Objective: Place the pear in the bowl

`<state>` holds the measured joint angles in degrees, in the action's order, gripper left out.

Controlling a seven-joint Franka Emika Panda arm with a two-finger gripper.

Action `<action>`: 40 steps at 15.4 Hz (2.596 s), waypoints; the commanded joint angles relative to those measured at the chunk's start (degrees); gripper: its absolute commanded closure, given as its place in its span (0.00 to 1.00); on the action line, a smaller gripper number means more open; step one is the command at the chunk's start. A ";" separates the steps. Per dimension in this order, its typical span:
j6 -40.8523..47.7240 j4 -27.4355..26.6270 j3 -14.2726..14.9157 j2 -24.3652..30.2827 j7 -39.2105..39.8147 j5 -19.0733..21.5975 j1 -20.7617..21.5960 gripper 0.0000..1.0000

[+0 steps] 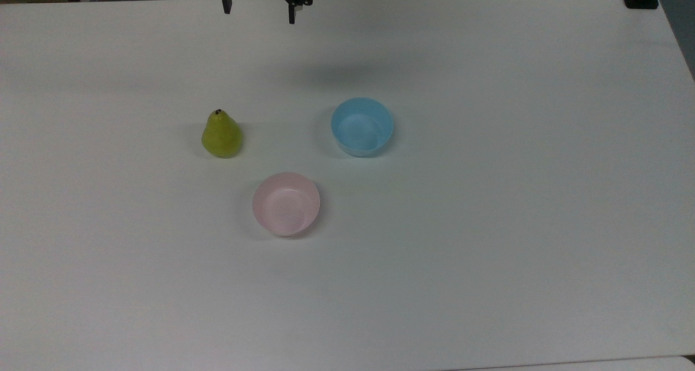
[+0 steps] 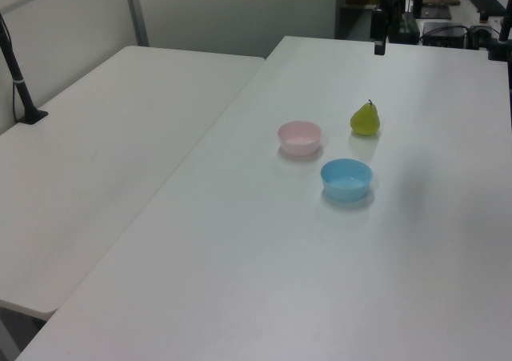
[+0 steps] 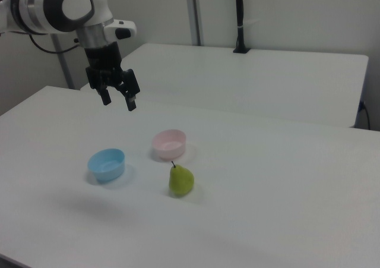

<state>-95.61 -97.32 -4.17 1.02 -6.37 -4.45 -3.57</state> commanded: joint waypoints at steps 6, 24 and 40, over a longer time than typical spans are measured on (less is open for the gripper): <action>0.95 -0.06 0.75 0.12 1.18 0.85 0.23 0.00; -22.33 -10.87 1.01 -9.71 20.70 0.06 -11.55 0.00; -29.38 -10.96 1.01 -18.08 19.91 -2.23 -8.91 0.65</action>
<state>-124.50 -107.38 -3.62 -18.46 13.11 -5.84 -12.89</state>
